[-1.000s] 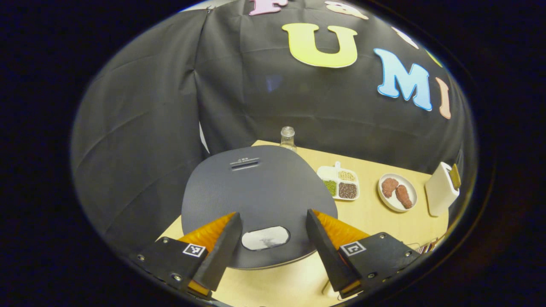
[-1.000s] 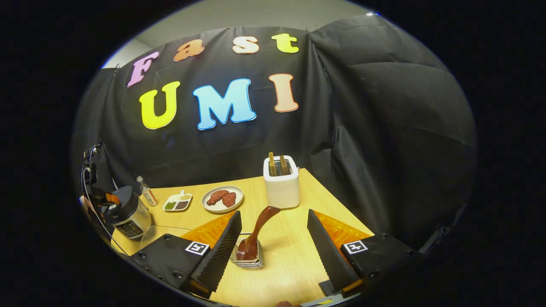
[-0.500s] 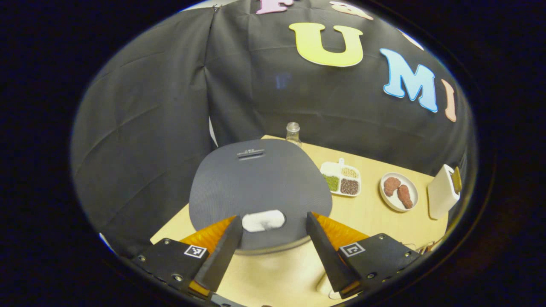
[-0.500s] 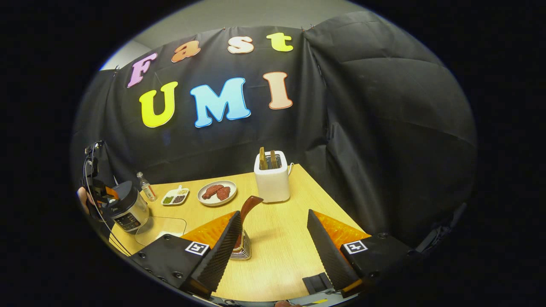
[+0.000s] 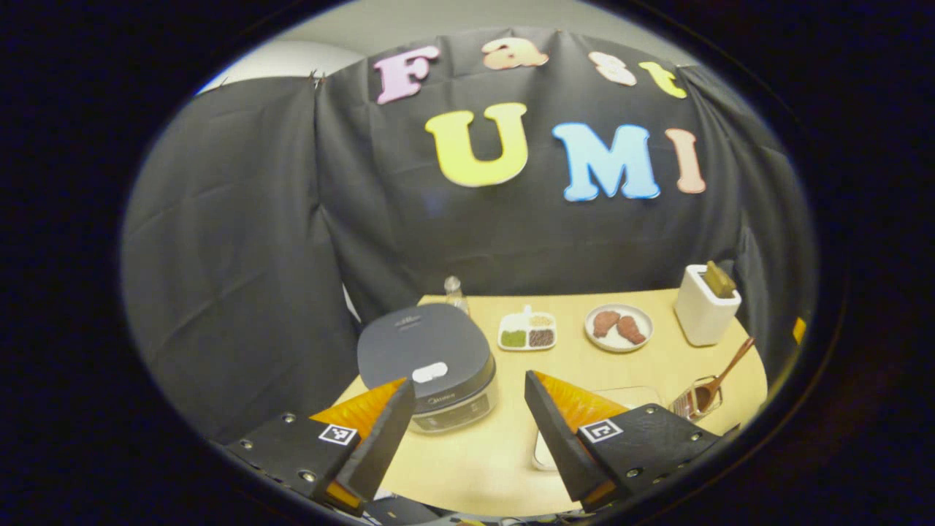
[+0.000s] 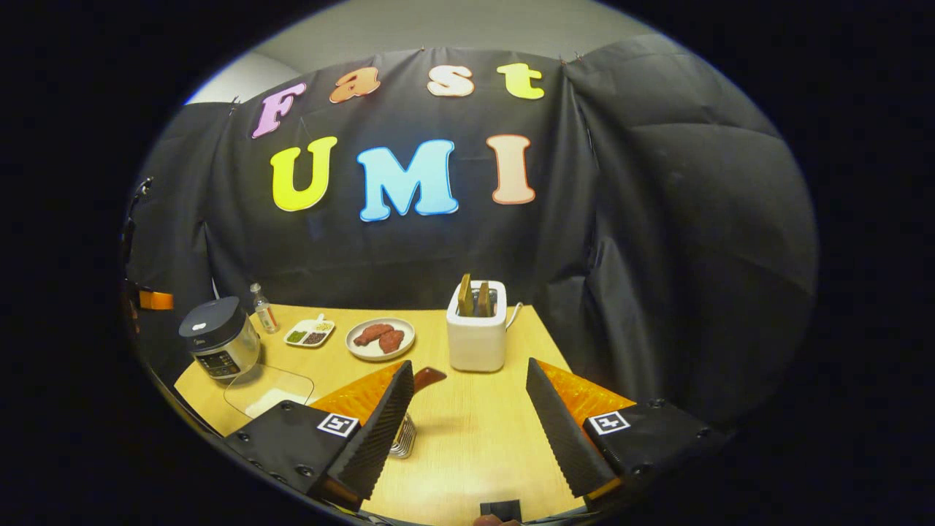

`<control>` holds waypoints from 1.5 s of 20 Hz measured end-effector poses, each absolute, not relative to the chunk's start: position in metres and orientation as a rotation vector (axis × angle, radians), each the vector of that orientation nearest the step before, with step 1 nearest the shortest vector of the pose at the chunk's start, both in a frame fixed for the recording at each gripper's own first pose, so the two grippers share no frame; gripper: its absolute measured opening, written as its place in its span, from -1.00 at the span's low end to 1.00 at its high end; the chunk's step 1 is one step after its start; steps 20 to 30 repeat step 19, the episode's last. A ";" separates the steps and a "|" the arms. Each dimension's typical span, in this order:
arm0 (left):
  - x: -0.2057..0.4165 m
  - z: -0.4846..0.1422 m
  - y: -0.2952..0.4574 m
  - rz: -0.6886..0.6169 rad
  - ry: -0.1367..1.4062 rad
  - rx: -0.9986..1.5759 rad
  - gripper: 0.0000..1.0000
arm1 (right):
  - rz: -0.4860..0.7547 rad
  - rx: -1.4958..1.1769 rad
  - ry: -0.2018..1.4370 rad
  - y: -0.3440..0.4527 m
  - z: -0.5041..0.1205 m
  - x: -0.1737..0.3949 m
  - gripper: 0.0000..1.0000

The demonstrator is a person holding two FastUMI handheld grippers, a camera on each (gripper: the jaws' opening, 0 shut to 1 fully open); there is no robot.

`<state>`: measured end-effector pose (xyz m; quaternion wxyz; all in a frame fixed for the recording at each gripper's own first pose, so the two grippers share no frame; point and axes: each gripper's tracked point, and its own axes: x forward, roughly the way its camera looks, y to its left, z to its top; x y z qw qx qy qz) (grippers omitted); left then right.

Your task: Close the left gripper, press the button to open the rice cooker; take a wooden spoon from the chopstick holder with the right hand, scoop a spoonful of rice and pour it into the rice cooker, then put the wooden spoon back into the chopstick holder.

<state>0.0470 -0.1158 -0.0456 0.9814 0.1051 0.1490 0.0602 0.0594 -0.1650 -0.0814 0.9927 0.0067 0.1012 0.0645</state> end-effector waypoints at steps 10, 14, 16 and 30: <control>-0.047 0.062 -0.107 0.000 -0.034 0.097 0.89 | 0.019 0.067 -0.086 -0.136 0.058 0.029 0.95; -0.062 0.037 -0.082 -0.004 -0.040 0.068 0.89 | 0.007 0.042 -0.057 -0.122 0.032 0.001 0.96; -0.066 0.030 -0.074 -0.008 -0.032 0.060 0.89 | 0.025 0.062 -0.036 -0.107 0.020 -0.015 0.95; -0.065 0.031 -0.069 -0.020 -0.040 0.085 0.89 | 0.040 0.047 -0.012 -0.097 0.009 -0.025 0.84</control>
